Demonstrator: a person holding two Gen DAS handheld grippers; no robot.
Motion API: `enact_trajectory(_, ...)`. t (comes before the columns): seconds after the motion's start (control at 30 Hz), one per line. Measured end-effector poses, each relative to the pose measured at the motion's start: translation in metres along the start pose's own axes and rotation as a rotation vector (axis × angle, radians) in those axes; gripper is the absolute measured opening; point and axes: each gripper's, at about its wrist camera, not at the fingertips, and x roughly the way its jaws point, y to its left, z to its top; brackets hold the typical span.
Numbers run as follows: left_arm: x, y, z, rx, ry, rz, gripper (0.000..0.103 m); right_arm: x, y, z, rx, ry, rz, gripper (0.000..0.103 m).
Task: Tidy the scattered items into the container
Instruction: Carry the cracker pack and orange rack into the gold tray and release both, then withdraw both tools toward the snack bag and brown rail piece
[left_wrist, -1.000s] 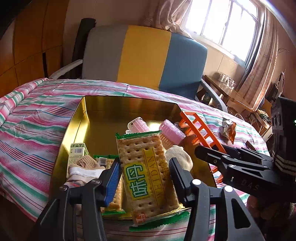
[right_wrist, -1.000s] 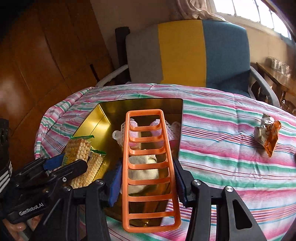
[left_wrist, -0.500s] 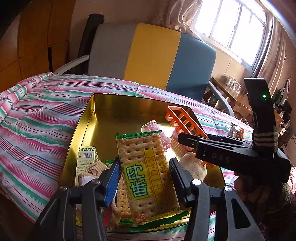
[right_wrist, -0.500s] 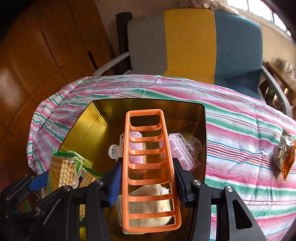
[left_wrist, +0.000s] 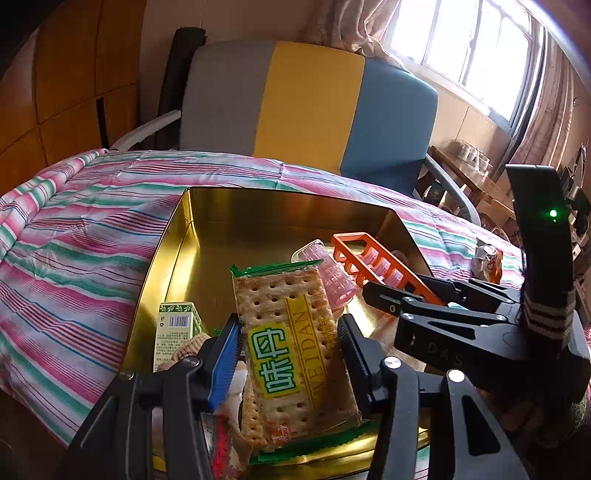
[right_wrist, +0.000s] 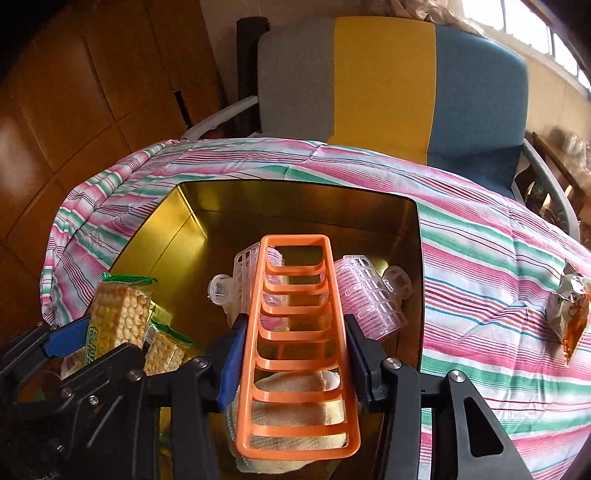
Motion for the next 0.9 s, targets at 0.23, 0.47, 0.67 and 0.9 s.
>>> enact_trajectory(0.23, 0.011, 0.0, 0.004, -0.002, 0.011, 0.035, 0.053, -0.013, 0.003, -0.003, -0.013, -0.028, -0.011, 0.058)
enact_trajectory(0.47, 0.007, 0.008, 0.005, -0.026, 0.005, 0.05, 0.059, -0.024, -0.002, -0.012, 0.013, -0.041, -0.009, 0.063)
enact_trajectory(0.67, -0.011, 0.001, -0.001, -0.035, -0.025, 0.013, 0.061, -0.043, -0.02, -0.029, 0.068, -0.068, -0.005, 0.065)
enact_trajectory(0.9, -0.025, -0.045, -0.008, 0.046, -0.02, -0.094, 0.062, -0.085, -0.089, -0.066, 0.195, -0.105, -0.083, 0.072)
